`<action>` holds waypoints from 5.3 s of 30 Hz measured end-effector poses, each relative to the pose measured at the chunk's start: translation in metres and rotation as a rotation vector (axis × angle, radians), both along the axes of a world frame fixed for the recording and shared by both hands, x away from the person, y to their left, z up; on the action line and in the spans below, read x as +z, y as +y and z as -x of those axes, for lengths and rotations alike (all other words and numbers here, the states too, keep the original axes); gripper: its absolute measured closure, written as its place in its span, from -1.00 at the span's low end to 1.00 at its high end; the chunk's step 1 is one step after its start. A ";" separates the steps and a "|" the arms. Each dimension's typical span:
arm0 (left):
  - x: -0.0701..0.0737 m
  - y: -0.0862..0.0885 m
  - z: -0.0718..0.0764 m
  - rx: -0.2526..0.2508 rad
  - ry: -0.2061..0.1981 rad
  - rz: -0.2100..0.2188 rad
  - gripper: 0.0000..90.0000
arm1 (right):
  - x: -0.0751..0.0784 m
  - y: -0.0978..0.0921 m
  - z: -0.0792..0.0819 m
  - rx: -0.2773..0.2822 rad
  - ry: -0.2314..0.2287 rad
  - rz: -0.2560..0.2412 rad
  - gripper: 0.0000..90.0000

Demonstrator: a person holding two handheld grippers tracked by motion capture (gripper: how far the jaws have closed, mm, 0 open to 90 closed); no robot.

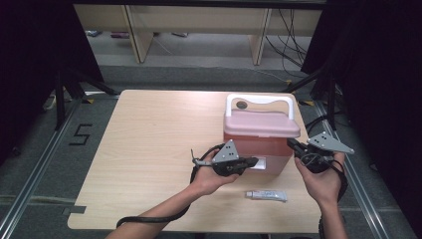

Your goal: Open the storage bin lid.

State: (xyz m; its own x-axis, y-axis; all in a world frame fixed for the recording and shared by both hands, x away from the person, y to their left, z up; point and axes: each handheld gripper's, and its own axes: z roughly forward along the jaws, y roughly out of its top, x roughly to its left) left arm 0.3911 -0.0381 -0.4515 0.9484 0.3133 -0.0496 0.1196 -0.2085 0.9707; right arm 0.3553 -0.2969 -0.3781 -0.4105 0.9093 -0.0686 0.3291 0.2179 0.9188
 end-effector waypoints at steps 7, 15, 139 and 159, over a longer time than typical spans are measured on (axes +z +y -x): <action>-0.007 -0.004 -0.002 0.001 -0.001 -0.007 0.98 | 0.003 0.000 -0.002 -0.010 -0.026 0.006 1.00; -0.011 -0.005 -0.004 0.010 -0.003 -0.031 0.97 | 0.006 0.001 -0.003 -0.012 -0.023 0.003 1.00; -0.020 -0.010 -0.003 0.026 0.023 0.012 0.98 | 0.050 0.025 -0.104 -0.206 -0.222 -0.035 1.00; -0.020 -0.010 -0.003 0.025 0.024 0.011 0.99 | 0.047 0.027 -0.122 -0.242 -0.214 -0.018 1.00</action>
